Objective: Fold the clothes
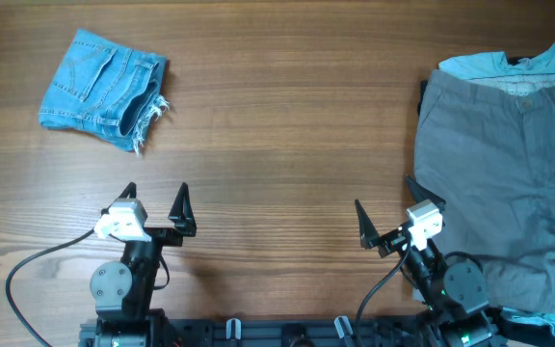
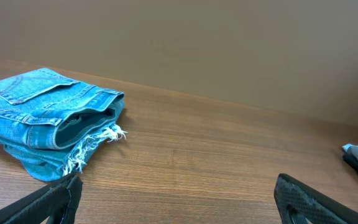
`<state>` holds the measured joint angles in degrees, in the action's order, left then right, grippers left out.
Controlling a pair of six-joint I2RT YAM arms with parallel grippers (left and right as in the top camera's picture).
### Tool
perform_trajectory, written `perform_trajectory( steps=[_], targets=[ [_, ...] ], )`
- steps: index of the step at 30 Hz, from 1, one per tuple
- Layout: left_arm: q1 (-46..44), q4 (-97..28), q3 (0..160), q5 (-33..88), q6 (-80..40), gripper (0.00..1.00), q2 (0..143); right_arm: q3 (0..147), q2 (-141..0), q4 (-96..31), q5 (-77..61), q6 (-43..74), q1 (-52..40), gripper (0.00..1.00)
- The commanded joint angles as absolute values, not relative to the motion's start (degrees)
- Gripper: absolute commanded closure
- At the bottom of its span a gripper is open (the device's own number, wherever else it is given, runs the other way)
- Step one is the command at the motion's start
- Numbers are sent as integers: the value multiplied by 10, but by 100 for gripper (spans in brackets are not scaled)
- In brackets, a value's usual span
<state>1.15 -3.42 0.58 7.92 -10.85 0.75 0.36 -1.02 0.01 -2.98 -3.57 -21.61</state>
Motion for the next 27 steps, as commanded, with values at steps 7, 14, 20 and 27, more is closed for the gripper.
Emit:
perform_trajectory(
  steps=[7, 14, 20, 27],
  targets=[
    [15, -37, 3, 74, -108, 0, 6, 3, -13, 1, -35, -45, -219, 0],
    [15, -37, 3, 74, -114, 0, 6, 3, -13, 1, -35, -45, -219, 0],
    [15, -35, 3, 74, -114, 0, 6, 3, -13, 1, -34, -77, -219, 0],
    [15, 13, 5, 77, -114, 0, 6, 5, -13, 2, -35, -46, -219, 0]
  ],
)
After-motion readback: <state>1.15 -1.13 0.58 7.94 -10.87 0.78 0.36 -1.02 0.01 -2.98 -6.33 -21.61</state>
